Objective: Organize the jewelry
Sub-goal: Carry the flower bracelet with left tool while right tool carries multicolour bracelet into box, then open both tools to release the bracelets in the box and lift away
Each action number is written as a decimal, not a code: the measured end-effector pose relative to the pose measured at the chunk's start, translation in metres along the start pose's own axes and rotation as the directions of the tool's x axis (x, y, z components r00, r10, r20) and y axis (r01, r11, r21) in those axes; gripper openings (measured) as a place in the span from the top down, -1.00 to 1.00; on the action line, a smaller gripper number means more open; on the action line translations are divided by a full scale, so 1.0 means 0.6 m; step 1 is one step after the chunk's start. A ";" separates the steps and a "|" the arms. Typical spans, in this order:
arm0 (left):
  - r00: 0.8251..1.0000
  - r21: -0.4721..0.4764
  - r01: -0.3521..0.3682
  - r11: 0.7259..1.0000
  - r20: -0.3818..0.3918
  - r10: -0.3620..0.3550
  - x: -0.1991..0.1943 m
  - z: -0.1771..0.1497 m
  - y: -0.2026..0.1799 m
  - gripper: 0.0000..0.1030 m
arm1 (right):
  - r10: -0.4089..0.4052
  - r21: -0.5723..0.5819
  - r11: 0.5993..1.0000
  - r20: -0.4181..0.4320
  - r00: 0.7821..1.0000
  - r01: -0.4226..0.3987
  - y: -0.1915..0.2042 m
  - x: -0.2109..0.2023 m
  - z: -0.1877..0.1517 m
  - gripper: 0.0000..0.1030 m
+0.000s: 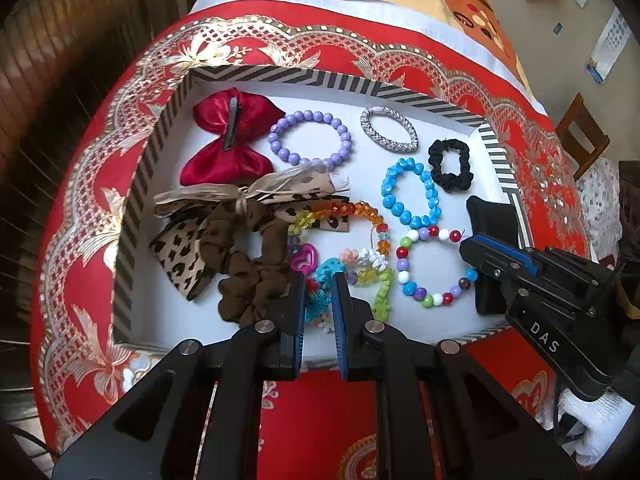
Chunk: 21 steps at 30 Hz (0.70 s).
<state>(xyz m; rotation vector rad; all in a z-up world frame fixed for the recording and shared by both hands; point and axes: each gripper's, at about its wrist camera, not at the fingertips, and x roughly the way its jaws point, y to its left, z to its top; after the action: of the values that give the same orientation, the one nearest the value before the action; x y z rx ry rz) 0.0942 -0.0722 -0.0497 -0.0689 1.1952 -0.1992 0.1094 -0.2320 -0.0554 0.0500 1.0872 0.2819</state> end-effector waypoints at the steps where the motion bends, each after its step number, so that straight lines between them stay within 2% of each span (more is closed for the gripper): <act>1: 1.000 0.002 0.000 1.000 -0.001 0.000 0.002 0.002 -0.002 0.78 | -0.005 -0.002 1.000 -0.002 1.000 0.005 -0.002 0.002 0.000 0.83; 18: 0.999 0.028 -0.045 0.999 0.002 0.044 0.018 0.012 -0.011 0.77 | -0.043 -0.021 0.999 -0.019 0.999 0.042 -0.003 0.023 0.000 0.83; 21: 0.999 0.030 -0.047 0.998 0.007 0.047 0.015 0.010 -0.012 0.70 | -0.035 -0.011 0.999 -0.019 0.999 0.035 -0.002 0.021 0.000 0.83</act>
<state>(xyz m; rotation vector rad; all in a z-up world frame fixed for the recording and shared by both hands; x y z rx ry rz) 0.1022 -0.0814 -0.0544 -0.0148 1.1859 -0.1754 0.1148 -0.2302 -0.0665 0.0185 1.1043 0.2574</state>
